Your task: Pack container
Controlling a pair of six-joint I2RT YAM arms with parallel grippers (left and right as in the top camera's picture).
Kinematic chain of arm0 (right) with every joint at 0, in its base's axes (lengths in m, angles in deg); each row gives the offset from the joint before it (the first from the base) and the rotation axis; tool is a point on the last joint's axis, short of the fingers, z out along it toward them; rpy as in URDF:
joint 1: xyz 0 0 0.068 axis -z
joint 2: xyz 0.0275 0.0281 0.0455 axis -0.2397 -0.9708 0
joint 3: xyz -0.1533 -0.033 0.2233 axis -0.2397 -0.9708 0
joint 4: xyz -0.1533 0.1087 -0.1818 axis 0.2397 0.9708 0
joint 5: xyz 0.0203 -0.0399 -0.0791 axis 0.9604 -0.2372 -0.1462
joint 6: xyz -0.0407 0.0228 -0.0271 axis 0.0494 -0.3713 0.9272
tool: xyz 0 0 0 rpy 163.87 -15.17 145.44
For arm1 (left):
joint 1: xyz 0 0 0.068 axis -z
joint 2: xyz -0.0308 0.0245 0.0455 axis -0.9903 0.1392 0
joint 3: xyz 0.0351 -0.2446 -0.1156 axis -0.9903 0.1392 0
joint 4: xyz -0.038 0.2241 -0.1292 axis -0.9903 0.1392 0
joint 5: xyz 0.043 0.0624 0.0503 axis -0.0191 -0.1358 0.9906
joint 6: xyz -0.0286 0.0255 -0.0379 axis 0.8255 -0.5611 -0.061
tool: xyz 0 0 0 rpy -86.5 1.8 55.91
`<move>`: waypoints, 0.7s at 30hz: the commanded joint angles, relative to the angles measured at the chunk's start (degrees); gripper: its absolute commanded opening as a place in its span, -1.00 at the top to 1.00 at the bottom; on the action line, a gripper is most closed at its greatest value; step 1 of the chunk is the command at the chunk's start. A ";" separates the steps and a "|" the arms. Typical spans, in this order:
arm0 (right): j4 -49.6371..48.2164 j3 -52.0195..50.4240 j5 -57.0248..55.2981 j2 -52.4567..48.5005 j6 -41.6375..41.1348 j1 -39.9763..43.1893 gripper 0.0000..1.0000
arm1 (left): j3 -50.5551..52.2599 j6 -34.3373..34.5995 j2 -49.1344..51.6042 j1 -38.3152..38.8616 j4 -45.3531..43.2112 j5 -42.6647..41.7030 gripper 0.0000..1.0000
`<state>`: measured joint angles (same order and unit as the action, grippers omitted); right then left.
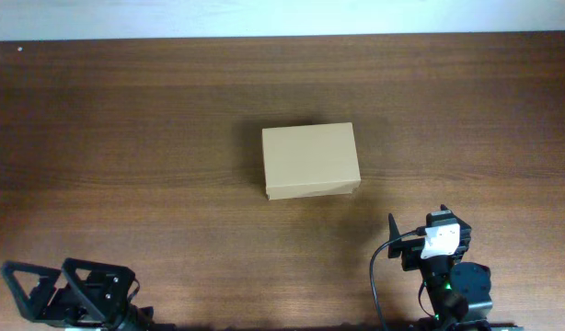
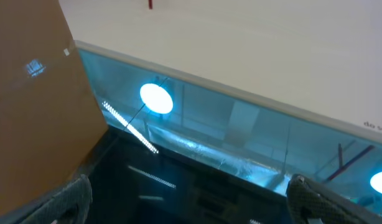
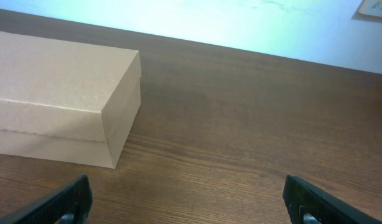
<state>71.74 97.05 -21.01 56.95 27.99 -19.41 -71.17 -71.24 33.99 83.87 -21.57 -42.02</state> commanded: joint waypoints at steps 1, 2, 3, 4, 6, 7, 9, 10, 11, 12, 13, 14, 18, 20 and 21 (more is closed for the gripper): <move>-0.17 -0.57 -0.07 0.39 0.42 0.37 -0.98 | 0.17 -0.92 -4.24 0.11 3.65 0.76 -1.00; -0.17 -0.57 -0.07 0.39 0.42 0.37 -0.98 | 0.17 -0.92 -6.47 0.11 6.14 0.76 -1.00; -0.17 -0.57 -0.07 0.39 0.42 0.37 -0.98 | 0.17 -0.94 -8.15 0.13 8.11 0.79 -1.00; -0.17 -0.57 -0.07 0.39 0.42 0.37 -0.98 | 0.13 -0.92 -7.61 0.09 7.50 0.70 -1.00; -0.17 -0.57 -0.07 0.39 0.42 0.37 -0.98 | 0.15 -0.92 -7.72 0.11 8.70 0.76 -1.00; -0.17 -0.57 -0.07 0.39 0.42 0.37 -0.98 | 0.15 -0.92 -7.74 0.09 8.92 0.76 -1.00; -0.17 -0.57 -0.07 0.39 0.42 0.37 -0.98 | 0.15 -0.92 -7.74 0.07 9.22 0.74 -1.00; -0.17 -0.57 -0.07 0.39 0.42 0.37 -0.98 | 0.15 -0.92 -7.74 0.07 9.35 0.76 -1.00; -0.17 -0.57 -0.07 0.39 0.42 0.37 -0.98 | 0.15 -0.92 -7.74 0.07 9.42 0.76 -1.00; -0.17 -0.57 -0.07 0.39 0.42 0.37 -0.98 | 0.15 -0.92 -7.74 0.07 9.66 0.76 -0.99; -0.17 -0.57 -0.07 0.39 0.42 0.37 -0.98 | 0.15 -0.92 -7.74 0.07 9.88 0.76 -1.00; -0.17 -0.57 -0.07 0.39 0.42 0.37 -0.98 | 0.15 -0.92 -7.72 0.09 10.19 0.76 -1.00; -0.17 -0.57 -0.07 0.39 0.42 0.37 -0.98 | 0.15 -0.92 -7.69 0.07 12.17 0.76 -1.00; -0.17 -0.57 -0.07 0.39 0.42 0.37 -0.98 | 0.15 -0.92 -7.69 0.07 13.84 0.76 -1.00; -0.17 -0.57 -0.07 0.39 0.42 0.37 -0.98 | 0.15 -0.92 -7.69 0.07 15.02 0.76 -1.00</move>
<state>71.74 97.05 -21.01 56.95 28.03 -19.41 -71.06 -71.24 26.84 83.87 -7.80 -41.78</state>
